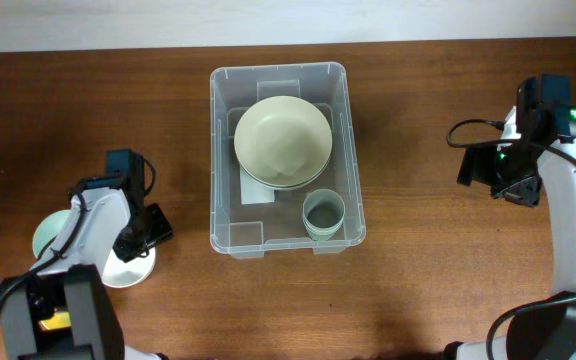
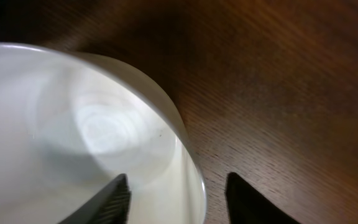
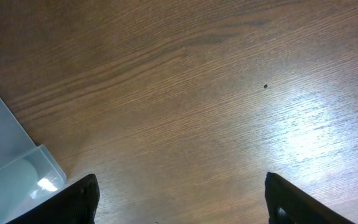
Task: Pack container
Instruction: 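Move the left gripper to the white bowl and grasp its rim, then place the white bowl into the bin's front-left corner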
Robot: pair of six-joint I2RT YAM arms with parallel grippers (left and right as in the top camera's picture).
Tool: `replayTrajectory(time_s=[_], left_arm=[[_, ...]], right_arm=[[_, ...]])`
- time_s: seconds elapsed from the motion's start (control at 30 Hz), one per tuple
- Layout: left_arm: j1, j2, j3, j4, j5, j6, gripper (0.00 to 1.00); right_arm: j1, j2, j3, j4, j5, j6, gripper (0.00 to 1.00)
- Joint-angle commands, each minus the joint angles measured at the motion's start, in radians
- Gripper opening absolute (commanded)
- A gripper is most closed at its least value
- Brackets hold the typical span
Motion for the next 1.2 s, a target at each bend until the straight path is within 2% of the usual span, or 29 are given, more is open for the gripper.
replayTrajectory(time_s=[0.0,0.13,0.3,0.53,0.77,0.87,1.03,1.17], left_arm=[[0.006,0.021,-0.010,0.002,0.007,0.004,0.35],[0.006,0.021,-0.010,0.002,0.008,0.004,0.16],[0.006,0.019,0.039,-0.019,0.011,0.005,0.01],[-0.026,0.018,0.242,-0.145,0.029,0.015,0.01],[-0.149,-0.011,0.529,-0.322,0.076,0.031,0.01],[-0.249,-0.037,0.633,-0.366,0.075,0.031,0.00],[-0.446,-0.055,0.711,-0.375,0.068,0.027,0.01],[-0.626,-0.047,0.713,-0.366,-0.036,-0.050,0.01]], right_arm=[[0.003,0.002,-0.002,0.000,0.006,0.003,0.81],[0.003,0.002,-0.002,0.000,0.006,0.003,0.81],[0.003,0.002,-0.002,0.000,0.006,0.003,0.81],[0.003,0.002,-0.002,0.000,0.013,0.003,0.81],[0.003,0.002,-0.002,0.000,0.013,0.003,0.81],[0.003,0.002,-0.002,0.000,0.013,0.003,0.80],[0.003,0.002,-0.002,0.000,0.013,0.003,0.81],[0.003,0.002,-0.002,0.000,0.013,0.003,0.81]])
